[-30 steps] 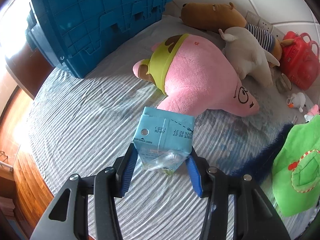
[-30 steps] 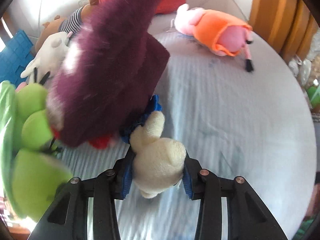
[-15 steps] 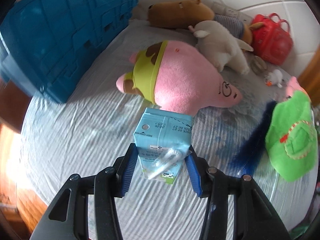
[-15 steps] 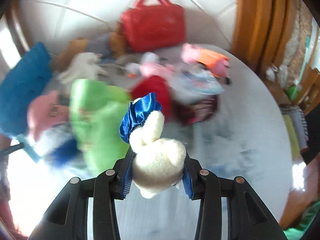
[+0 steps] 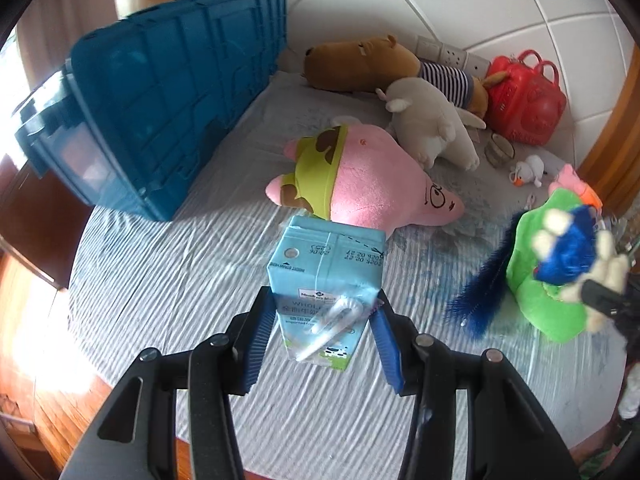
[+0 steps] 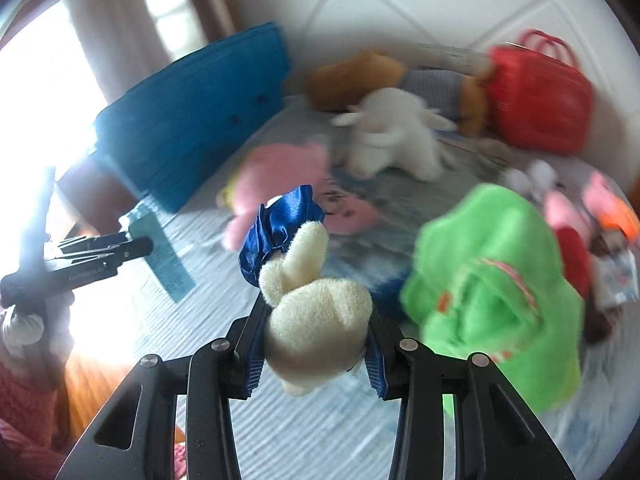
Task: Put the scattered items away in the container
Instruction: 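Carry the carton in the left gripper and bunny in the right gripper over the blue crate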
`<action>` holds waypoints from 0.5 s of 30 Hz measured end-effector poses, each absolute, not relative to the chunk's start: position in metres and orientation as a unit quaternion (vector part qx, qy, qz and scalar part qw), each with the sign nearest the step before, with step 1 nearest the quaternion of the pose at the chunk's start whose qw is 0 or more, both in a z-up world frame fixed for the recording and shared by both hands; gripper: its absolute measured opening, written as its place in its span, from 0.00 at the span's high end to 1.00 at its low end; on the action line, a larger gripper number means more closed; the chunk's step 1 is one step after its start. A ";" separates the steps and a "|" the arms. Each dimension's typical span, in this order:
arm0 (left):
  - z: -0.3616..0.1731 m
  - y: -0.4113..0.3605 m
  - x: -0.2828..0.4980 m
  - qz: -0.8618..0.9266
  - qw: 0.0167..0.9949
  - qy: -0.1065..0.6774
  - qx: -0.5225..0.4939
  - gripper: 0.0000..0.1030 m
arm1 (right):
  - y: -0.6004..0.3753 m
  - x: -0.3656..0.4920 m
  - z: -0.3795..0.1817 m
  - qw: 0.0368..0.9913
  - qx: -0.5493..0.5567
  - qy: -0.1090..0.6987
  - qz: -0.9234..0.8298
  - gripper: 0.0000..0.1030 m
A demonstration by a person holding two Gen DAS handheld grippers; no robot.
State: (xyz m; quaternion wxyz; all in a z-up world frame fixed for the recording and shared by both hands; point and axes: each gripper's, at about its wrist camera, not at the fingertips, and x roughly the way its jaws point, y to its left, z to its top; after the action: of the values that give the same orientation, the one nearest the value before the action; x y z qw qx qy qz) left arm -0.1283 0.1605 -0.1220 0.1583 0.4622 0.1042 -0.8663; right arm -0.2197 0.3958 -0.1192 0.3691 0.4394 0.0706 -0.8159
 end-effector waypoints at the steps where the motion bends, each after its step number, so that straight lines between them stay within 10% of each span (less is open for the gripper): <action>1: -0.120 0.162 -0.125 -0.867 0.163 0.106 0.460 0.54 | 0.389 -0.220 -0.120 0.381 0.437 0.080 -0.811 0.61; 15: -0.089 0.145 -0.067 -0.862 0.241 0.136 0.424 0.54 | 0.304 -0.194 -0.101 0.492 0.395 0.161 -0.759 0.61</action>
State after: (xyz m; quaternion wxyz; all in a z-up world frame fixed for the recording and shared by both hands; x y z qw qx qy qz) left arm -0.0667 0.1451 -0.0887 0.2407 0.4240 0.1365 -0.8624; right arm -0.1940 0.3040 -0.1006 0.4920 0.3952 0.1606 -0.7589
